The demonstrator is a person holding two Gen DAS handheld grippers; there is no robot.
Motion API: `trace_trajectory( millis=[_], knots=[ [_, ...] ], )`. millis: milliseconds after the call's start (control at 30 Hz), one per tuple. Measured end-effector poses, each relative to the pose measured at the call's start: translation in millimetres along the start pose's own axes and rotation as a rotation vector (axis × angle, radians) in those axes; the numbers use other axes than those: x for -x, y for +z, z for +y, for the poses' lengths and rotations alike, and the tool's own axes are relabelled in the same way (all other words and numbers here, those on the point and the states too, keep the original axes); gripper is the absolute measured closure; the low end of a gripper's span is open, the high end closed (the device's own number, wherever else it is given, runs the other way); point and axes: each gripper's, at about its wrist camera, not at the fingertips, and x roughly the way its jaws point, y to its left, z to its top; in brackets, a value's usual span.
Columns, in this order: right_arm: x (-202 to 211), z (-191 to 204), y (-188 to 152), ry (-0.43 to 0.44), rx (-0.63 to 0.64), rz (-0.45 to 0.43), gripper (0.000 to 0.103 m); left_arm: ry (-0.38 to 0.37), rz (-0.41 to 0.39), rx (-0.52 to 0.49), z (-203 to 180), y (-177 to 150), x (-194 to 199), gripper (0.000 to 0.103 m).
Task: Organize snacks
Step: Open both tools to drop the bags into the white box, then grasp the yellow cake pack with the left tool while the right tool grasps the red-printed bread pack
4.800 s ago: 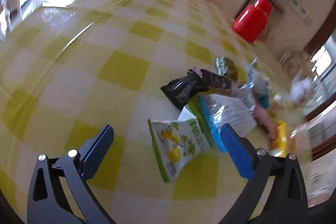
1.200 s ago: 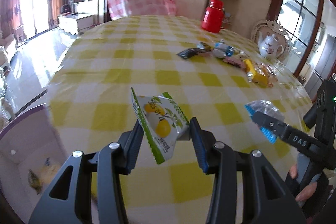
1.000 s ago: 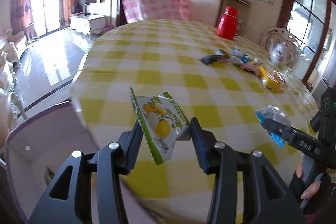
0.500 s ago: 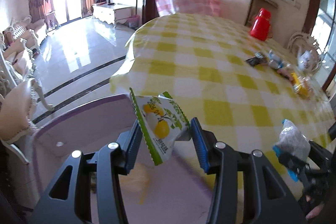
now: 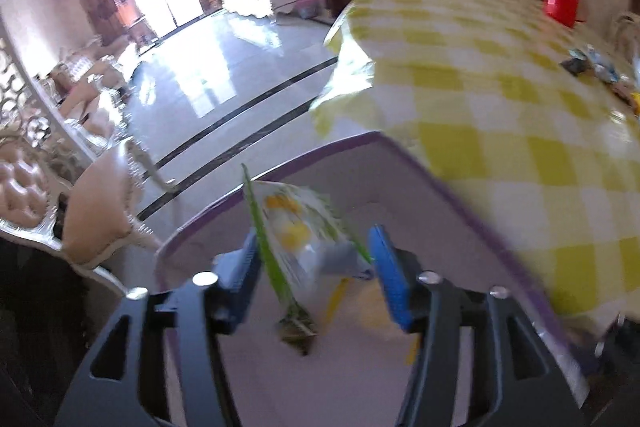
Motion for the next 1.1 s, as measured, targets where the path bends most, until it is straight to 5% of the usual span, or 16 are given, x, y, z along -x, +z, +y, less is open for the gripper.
trace_trajectory(
  millis=[33, 133, 367, 600, 833, 1100],
  knots=[
    [1.4, 5.6, -0.4, 0.016, 0.017, -0.010, 0.027, 0.036, 0.003, 0.005, 1.2, 0.3, -1.7, 0.017],
    [17.6, 3.6, -0.1, -0.007, 0.026, -0.064, 0.025, 0.051, -0.009, 0.004, -3.0, 1.7, 0.2, 0.008],
    [84.7, -68.3, -11.9, -0.160, -0.172, -0.201, 0.024, -0.032, -0.055, -0.009, -32.6, 5.7, 3.9, 0.006],
    [180.1, -177.0, -65.8, -0.453, -0.467, -0.308, 0.017, -0.356, -0.145, 0.042, -85.4, 6.2, 36.1, 0.002],
    [241.7, -264.3, -155.7, -0.634, -0.799, -0.338, 0.017, -0.736, 0.032, 0.000, -209.1, 28.9, 48.5, 0.002],
    [281.0, -340.5, -198.3, -0.746, -1.005, -0.358, 0.017, -0.784, -0.003, -0.097, -385.7, 79.9, 28.6, 0.002]
  ],
)
